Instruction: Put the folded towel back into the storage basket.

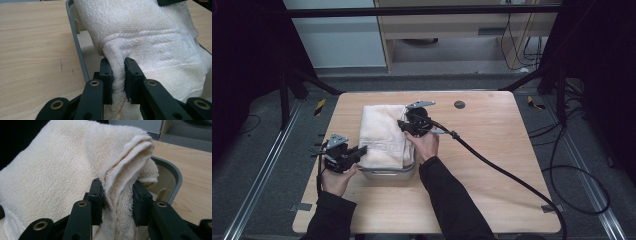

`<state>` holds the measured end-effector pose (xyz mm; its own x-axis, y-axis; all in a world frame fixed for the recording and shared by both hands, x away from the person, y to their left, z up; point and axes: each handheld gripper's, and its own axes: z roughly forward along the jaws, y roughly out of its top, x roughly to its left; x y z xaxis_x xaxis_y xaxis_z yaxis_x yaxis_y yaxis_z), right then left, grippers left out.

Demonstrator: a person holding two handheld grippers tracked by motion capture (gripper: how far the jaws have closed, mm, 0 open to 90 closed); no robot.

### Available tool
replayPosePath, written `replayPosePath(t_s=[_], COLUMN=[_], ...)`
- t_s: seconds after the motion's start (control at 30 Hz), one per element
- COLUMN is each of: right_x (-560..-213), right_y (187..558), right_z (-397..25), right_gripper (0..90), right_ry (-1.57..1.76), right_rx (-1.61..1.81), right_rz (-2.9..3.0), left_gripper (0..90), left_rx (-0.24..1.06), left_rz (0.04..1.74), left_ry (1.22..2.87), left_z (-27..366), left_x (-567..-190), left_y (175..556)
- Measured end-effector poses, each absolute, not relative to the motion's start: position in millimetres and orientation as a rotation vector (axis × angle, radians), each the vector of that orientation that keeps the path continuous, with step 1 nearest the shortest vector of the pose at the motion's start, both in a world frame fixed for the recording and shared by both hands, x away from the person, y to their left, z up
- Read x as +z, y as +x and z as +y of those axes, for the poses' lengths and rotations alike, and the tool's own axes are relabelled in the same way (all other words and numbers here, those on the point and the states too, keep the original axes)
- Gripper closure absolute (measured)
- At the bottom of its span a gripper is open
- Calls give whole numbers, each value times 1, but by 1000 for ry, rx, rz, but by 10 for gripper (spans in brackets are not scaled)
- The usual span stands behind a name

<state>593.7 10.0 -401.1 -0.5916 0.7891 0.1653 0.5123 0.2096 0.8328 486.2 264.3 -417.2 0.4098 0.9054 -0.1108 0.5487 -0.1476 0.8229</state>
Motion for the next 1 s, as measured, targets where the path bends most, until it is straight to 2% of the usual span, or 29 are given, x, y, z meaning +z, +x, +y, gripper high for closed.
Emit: replayPosePath(t_s=[1.0], right_x=[-428], right_y=[599], right_z=[10], right_gripper=[636], right_ry=[1252], right_rx=[1251], right_rz=[2212], left_gripper=[754], left_rx=[535], left_rz=[1297], left_ry=[1908], left_z=[255], left_x=[-437], left_y=[498])
